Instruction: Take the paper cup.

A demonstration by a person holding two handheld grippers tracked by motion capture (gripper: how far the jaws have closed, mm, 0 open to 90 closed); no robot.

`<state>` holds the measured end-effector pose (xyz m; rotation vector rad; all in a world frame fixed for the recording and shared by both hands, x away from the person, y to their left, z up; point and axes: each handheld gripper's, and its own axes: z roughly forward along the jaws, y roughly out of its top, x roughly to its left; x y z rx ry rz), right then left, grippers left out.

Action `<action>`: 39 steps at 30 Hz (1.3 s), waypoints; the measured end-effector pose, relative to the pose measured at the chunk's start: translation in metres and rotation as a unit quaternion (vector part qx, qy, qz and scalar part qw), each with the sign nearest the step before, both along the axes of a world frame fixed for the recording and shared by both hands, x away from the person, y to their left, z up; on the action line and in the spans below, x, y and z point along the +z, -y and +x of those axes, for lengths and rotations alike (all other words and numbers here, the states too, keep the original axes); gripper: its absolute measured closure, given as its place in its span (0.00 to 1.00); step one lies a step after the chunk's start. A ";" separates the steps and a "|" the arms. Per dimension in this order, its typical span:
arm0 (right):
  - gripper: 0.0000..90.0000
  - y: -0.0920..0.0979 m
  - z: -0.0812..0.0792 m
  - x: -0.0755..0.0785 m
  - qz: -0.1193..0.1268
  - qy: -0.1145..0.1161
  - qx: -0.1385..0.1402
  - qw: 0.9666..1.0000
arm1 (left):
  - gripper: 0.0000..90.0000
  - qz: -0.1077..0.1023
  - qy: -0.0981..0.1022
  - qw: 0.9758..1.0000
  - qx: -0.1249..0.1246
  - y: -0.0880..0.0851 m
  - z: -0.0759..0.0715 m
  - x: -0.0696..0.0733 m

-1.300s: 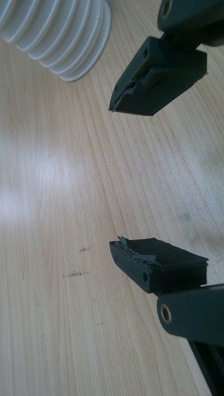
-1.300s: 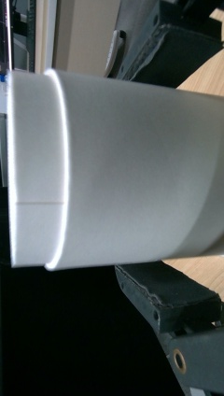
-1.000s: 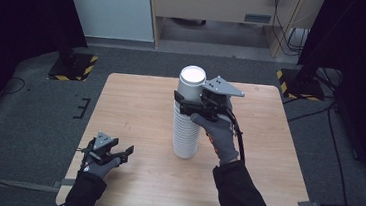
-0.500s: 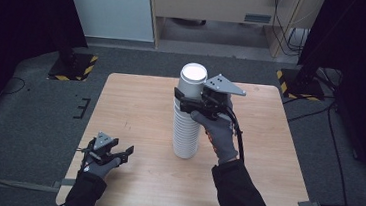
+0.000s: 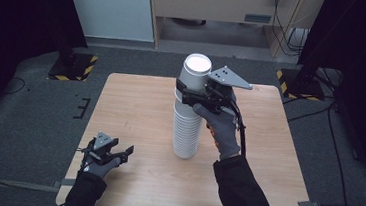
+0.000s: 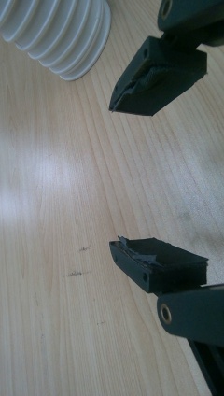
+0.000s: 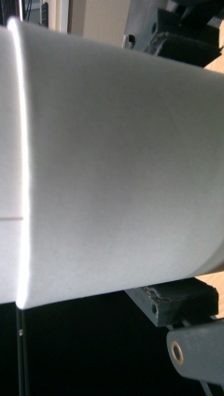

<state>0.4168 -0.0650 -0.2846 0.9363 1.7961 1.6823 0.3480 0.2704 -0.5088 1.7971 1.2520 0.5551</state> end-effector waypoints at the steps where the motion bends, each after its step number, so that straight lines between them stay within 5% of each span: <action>1: 0.17 0.000 0.000 0.001 0.002 0.000 0.000 1.000 | 0.29 -0.001 0.000 1.000 0.000 0.000 0.000 0.000; 39: 0.17 0.034 -0.016 0.041 0.072 0.035 -0.004 0.997 | 0.29 -0.001 0.002 1.000 0.002 0.000 0.000 0.000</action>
